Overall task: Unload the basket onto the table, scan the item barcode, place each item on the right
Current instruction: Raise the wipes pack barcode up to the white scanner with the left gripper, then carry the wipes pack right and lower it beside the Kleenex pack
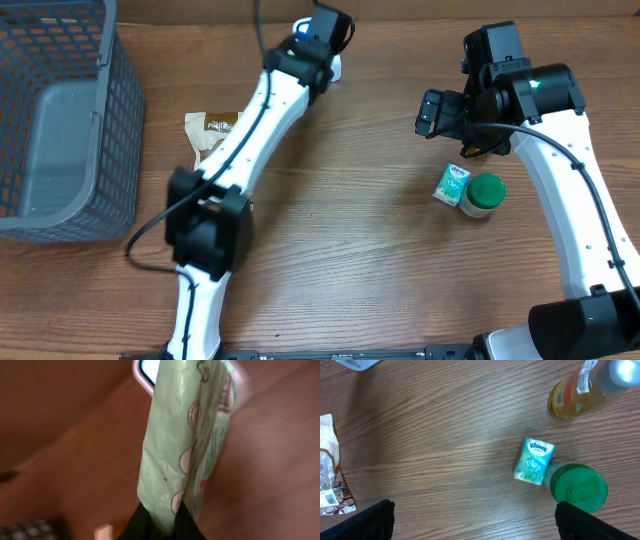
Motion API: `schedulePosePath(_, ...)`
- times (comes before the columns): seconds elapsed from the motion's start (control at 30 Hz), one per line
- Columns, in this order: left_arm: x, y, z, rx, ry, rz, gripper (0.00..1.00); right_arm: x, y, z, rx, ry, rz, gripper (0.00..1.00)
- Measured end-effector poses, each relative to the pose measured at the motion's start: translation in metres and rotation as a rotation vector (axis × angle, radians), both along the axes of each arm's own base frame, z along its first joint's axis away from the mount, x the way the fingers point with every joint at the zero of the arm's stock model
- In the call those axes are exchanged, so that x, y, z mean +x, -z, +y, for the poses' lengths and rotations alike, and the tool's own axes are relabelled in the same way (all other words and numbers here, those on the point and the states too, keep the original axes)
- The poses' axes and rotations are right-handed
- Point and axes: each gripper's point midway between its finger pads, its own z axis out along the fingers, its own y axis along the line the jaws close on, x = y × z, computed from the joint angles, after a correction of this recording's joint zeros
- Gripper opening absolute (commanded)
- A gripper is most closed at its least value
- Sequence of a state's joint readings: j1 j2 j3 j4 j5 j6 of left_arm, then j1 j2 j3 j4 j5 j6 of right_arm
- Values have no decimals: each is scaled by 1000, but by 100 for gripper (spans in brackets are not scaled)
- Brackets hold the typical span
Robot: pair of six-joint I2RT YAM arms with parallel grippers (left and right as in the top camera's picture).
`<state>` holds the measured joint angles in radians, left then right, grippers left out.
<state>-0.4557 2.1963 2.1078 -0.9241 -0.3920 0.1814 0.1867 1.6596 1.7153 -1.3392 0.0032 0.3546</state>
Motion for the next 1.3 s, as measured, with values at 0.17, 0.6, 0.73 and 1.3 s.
schedulePosePath(0.17,-52,-27,-19,-283,-74,152,4,0,0,0,0,0,0,100)
schedulePosePath(0.6,-127,41,-52,-526,-358,538,6,0,0,0,0,0,0,100)
schedulePosePath(0.73,-147,68,-65,-535,-416,602,7,0,0,0,0,0,0,100)
schedulePosePath(1.3,-177,88,-155,-829,-352,766,9,0,0,0,0,0,0,100)
